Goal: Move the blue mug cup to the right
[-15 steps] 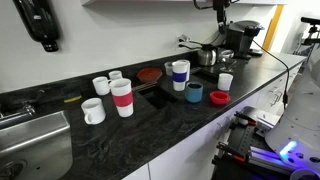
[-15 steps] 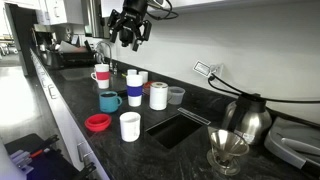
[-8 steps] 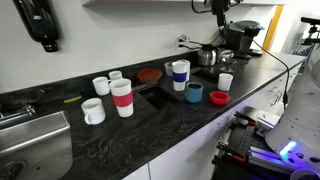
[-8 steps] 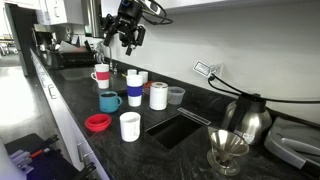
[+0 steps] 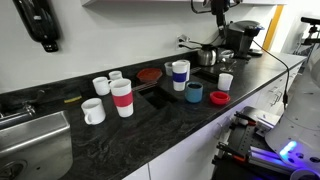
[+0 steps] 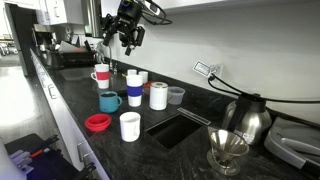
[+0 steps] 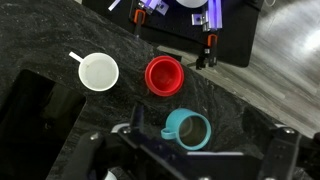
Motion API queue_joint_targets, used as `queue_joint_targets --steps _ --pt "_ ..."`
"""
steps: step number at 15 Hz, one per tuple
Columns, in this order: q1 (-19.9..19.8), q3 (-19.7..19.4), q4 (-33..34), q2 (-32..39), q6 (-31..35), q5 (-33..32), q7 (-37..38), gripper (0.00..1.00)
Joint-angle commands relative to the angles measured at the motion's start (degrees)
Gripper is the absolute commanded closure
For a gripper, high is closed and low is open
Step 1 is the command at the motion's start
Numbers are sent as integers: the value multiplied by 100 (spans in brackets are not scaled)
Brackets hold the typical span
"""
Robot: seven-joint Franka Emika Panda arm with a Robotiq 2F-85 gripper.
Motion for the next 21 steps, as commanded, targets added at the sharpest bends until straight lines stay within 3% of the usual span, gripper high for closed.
queue_joint_targets --steps 1,9,10,16,21 --pt "-202 134 -265 -193 183 -52 208 0" --pt "-480 184 -1452 -1041 443 36 1525 0" --pt "-399 106 -1223 -890 183 1 1208 0" --pt "-423 143 -1388 -981 334 5 1446 0" --pt "-542 275 -1604 -718 926 294 2597 0"
